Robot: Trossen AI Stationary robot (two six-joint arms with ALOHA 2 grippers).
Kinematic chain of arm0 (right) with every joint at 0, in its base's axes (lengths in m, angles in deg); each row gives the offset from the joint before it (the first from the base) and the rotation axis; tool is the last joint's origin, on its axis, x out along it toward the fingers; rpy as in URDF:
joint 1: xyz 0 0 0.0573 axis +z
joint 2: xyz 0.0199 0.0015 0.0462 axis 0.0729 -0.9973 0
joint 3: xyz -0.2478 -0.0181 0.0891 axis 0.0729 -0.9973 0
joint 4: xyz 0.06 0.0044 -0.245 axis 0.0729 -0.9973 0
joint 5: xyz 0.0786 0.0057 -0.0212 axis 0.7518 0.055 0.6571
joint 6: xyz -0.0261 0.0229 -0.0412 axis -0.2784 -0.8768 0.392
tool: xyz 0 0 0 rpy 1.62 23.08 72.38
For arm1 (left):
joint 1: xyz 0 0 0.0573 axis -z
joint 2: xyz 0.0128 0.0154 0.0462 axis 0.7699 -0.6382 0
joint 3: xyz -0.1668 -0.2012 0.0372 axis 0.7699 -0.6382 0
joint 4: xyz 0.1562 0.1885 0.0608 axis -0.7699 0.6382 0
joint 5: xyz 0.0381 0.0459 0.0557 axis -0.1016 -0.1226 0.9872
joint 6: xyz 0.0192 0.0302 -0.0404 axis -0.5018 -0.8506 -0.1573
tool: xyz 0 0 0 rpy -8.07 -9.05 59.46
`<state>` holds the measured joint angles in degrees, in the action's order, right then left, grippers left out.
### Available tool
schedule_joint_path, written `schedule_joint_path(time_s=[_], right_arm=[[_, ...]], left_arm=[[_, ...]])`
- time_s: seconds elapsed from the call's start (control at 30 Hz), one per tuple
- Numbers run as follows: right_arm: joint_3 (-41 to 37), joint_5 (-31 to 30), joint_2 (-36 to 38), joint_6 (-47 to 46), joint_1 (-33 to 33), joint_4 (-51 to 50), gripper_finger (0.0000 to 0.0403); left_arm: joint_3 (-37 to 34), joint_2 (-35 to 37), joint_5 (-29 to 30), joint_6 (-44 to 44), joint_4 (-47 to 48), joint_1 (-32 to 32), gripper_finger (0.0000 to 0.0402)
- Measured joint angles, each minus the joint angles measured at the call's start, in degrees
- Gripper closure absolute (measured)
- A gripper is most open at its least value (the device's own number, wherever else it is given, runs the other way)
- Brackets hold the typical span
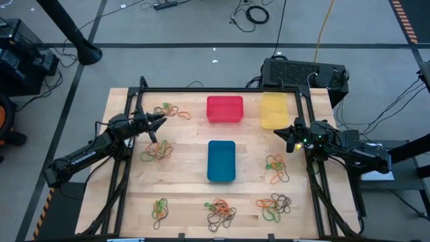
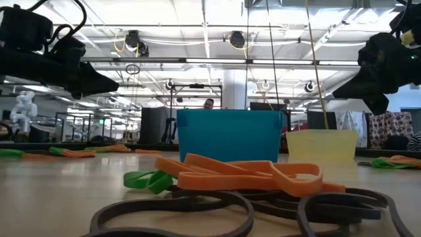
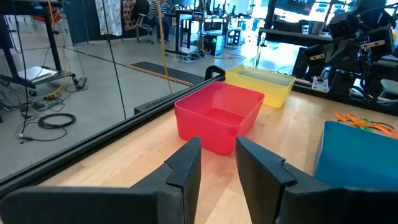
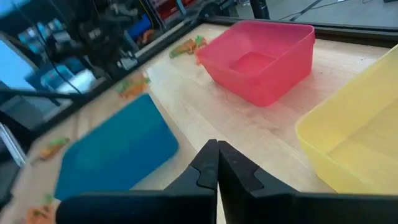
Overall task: Sort rubber bands into baskets
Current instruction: Put the orange rubber band into the blue bin
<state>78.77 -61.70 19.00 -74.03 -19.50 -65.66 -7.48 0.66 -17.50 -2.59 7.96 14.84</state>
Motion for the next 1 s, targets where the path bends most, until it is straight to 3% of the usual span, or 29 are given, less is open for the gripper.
schedule_joint_path(time_s=[0.13,0.3,0.6,0.83,1.0], right_arm=[[0.0,-0.59,-0.02,-3.07,-0.01,1.78,0.0403],[0.0,-6.08,0.0,-2.46,-0.01,4.48,0.0403],[0.0,-5.9,-0.71,-7.06,-0.01,7.74,0.0403],[0.0,-0.36,-6.1,-8.15,1.75,23.61,0.0403],[0.0,0.28,-15.38,-1.72,4.72,41.85,0.0403]], left_arm=[[0.0,0.0,0.01,0.0,0.01,0.02,0.0295],[-0.01,0.0,0.0,0.0,0.01,0.01,0.0295],[-0.02,0.01,-0.05,0.8,-0.39,0.01,0.0295],[-0.04,0.0,-0.25,26.62,-1.21,0.0,0.0295],[-0.04,0.0,-0.24,44.64,-1.48,0.02,0.0295]])
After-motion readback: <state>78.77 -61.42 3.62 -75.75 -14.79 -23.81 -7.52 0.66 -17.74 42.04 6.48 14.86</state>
